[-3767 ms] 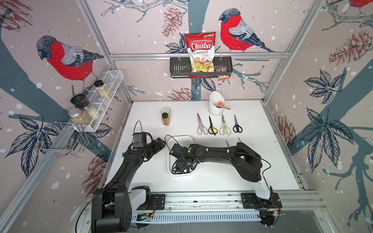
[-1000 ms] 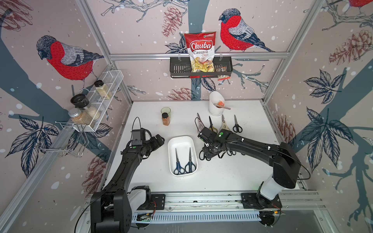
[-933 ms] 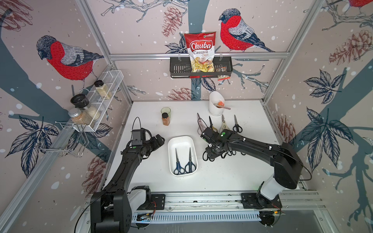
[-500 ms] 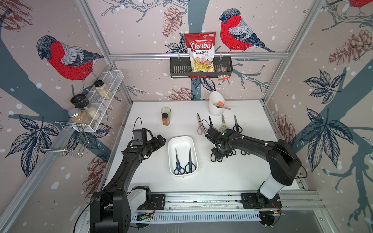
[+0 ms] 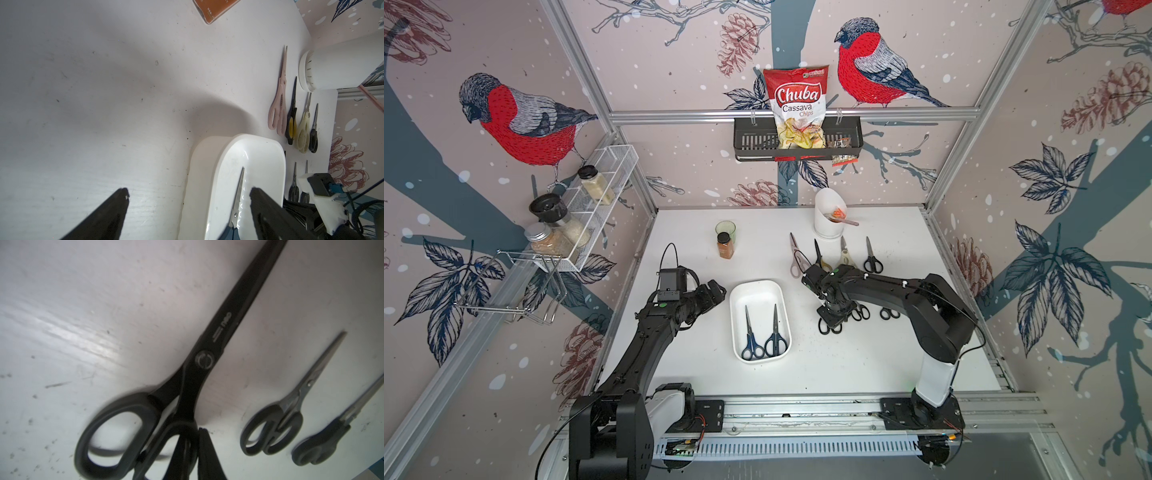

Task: Take the scissors out of the storage box
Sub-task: Place the scissors at the center of the board.

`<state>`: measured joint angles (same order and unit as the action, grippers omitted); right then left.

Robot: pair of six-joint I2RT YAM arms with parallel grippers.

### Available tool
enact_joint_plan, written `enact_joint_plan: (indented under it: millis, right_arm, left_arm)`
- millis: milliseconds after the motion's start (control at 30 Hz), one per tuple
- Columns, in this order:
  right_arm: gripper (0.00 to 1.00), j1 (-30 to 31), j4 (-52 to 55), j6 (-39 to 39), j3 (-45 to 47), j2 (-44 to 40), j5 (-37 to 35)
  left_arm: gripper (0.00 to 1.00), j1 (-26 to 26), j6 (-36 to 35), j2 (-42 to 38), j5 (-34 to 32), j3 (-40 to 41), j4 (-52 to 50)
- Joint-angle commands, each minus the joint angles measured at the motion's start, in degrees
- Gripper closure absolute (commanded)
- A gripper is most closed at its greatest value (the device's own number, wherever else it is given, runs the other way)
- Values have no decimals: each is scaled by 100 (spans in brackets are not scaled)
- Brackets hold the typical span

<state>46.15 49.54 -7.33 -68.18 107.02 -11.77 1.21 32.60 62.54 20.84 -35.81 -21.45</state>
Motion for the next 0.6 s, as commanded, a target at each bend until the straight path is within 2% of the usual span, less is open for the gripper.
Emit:
enact_joint_plan:
  millis: [0,200,400,567]
  right_arm:
    - [97,-22,-27,109,46,97,-131]
    - [68,-46,-69,50,73,68,-159]
    - [60,-104,-56,-193,-64,-254,23]
    - [58,-61,120,-839,-464,-584,94]
  left_arm:
    - [5,-6,-45,-23,-58,11,-7]
    - [5,-7,-61,-15,-65,34,-11]
    - [5,-6,-45,-40,-67,30,-14]
    - [5,-2,41,-30,-37,70,53]
